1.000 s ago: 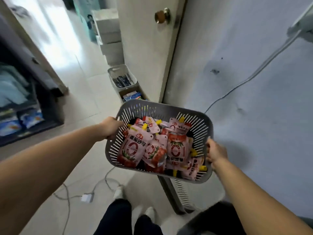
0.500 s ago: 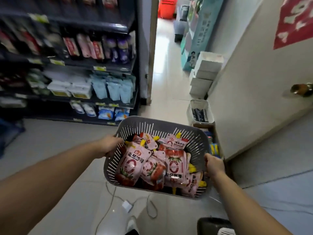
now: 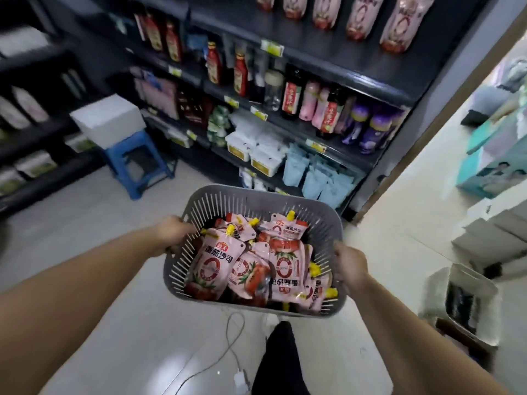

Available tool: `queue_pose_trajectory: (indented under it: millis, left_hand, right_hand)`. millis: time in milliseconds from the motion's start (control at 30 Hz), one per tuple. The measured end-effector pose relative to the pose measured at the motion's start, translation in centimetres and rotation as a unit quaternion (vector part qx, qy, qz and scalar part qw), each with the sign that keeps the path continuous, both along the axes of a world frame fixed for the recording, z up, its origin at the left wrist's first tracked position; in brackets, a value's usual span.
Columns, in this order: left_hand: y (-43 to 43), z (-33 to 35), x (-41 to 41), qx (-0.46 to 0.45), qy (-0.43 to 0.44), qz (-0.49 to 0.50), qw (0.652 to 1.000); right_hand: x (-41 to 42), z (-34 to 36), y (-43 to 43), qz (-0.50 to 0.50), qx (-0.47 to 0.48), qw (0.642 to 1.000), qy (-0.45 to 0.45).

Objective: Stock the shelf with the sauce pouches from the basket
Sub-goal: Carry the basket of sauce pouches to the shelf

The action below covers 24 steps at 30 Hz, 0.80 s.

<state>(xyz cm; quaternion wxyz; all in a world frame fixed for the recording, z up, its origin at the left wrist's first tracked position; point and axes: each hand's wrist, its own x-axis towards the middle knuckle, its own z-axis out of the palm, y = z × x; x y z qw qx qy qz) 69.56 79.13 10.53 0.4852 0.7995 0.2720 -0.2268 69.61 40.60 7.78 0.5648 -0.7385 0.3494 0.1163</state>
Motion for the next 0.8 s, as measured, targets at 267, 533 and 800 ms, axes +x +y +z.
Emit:
queue_pose_trajectory:
  millis: [267,533,800]
  left_hand:
    - [5.9,-0.2,5.9,0.033,-0.02,0.195,0.98]
    - [10.3,0.2,10.7,0.046,-0.039,0.335,0.94]
    - [19.0,-1.6,19.2,0.047,-0.024,0.367,0.929]
  right_hand:
    - [18.8,-1.3,8.1,0.137,0.027,0.99,0.011]
    - [30.7,0.7,16.8,0.221,-0.007,0.975,-0.019]
    - [40.0,-0.8,26.5,0.24,-0.033,0.97,-0.001]
